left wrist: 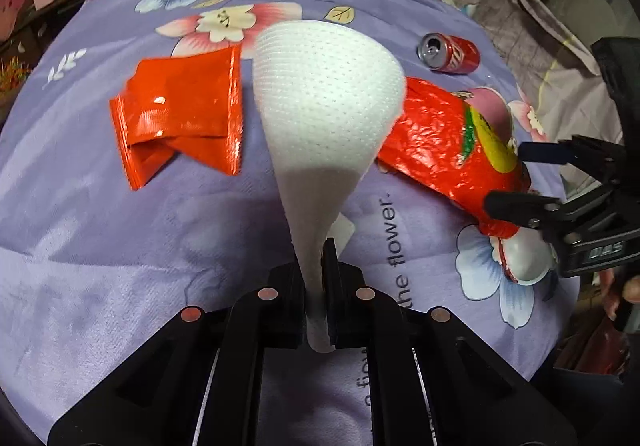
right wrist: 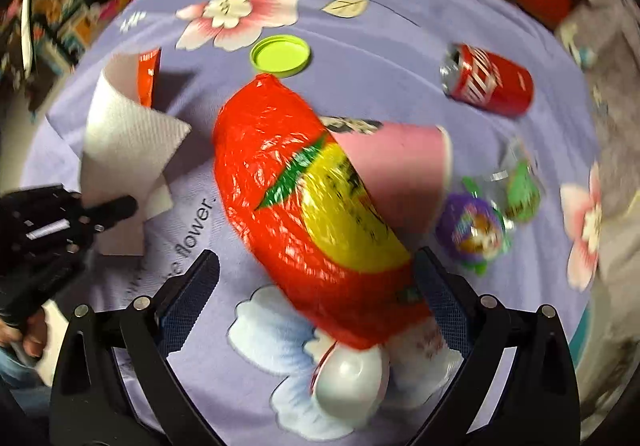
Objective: Collect trash
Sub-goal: 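Carry the paper towel and red snack bag over the teal bin with both tools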
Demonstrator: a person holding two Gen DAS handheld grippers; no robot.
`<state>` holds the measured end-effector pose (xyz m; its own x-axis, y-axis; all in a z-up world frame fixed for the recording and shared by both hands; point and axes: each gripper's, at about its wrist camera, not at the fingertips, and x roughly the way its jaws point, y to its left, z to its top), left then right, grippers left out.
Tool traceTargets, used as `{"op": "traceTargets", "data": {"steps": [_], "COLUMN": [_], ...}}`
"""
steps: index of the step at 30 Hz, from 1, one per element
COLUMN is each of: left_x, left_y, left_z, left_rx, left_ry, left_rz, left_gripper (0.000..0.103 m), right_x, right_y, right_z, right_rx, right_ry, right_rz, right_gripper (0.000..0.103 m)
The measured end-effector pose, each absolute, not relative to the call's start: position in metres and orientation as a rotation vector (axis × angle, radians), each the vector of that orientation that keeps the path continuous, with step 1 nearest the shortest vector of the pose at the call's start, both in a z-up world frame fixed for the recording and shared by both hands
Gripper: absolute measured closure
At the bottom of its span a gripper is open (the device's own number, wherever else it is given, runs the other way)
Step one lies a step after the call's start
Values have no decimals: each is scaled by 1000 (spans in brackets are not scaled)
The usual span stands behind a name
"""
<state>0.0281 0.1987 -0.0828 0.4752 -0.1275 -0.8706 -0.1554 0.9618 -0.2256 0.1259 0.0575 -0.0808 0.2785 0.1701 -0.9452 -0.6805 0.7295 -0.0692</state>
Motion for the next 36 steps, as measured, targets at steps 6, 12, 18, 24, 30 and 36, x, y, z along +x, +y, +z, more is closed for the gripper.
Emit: {"op": "traceTargets", "data": {"steps": [6,12,18,24,30,36], "left_x": [29,30,33,46,61,86], "left_y": [202,199,183,148,99,27], "left_z": [-88,-85,-61,-34,-7,3], "left_rx": [-304,-302,-269,-215,-162,-76], "left_ry": [1090,1083,1045,1005,971,983], "left_rz": [18,20,-15,-76,-166,-295], "left_gripper": [95,94,94,95,95,95], "right_x": [122,118,124,136,136,130], "right_y": [63,51,7,-55,-110,-196], "right_z": [-104,-83,-40,-13,5,5], "right_rx": [-560,-443,-260,-67,46,142], "right_ry": [1176,1177,1130,1119,1077,1051], "right_rz": [609,662,649,593,539,404], "right_gripper": [45,87,88,88,88,87]}}
